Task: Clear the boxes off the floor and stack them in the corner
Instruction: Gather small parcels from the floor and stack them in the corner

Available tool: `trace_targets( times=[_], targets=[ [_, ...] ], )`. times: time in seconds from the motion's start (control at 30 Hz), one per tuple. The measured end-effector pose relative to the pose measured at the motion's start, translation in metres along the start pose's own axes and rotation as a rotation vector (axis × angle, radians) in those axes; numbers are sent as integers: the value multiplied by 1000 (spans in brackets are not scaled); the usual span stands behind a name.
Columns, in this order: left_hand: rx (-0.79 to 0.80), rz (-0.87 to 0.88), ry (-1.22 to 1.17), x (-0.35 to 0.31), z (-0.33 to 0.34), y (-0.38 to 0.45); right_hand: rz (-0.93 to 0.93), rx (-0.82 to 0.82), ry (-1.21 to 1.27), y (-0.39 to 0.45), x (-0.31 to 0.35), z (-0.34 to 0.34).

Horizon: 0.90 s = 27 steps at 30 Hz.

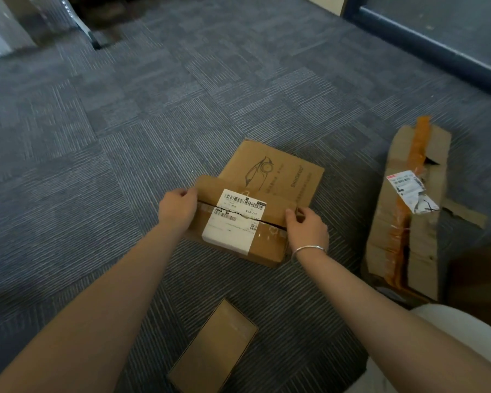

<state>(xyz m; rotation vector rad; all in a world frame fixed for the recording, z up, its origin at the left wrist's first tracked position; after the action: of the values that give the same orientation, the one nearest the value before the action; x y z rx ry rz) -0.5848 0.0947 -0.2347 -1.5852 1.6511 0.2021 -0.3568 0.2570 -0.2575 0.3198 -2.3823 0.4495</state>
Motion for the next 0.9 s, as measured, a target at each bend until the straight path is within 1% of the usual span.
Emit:
trace_targets(
  times=[0.07,0.2,0.33,0.4,0.47,0.53,0.57,0.63,0.67,0.77,0.9],
  targets=[
    [50,-2,-43,-9,15,3,1,-27,11,13,-5,-6],
    [119,-27,-208,-18,41,7,5,-53,50,35,-13,-11],
    [86,-7,-286,-19,47,15,80,-77,223,47,-31,-4],
    [17,-17,-408,-13,45,13,195,-107,379,47,-41,-1],
    [-17,-132,-597,3,46,10,396,-101,620,47,-54,11],
    [57,-291,-787,23,58,5,593,13,828,41,-66,30],
    [105,-336,-838,31,63,2,638,101,917,37,-70,45],
    [188,-399,-845,41,70,-7,631,248,1032,29,-76,68],
    [219,-425,-846,47,73,-9,615,291,1027,23,-76,75],
    [275,-455,-848,58,79,-13,607,347,959,11,-79,82],
    [337,-418,-848,57,74,-17,649,517,900,-12,-72,91]
  ],
)
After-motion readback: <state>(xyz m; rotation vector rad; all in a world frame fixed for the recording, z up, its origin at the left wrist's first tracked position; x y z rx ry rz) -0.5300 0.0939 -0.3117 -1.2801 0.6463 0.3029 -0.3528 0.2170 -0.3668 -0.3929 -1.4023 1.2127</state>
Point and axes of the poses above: each hand's wrist, its own y-axis towards the middle knuckle, its own z-axis out of the palm, x = y × z, the point moved 5 cm from there along y, towards the middle knuckle, and after that the axes turned 5 degrees about -z, right-handed, at the moved point
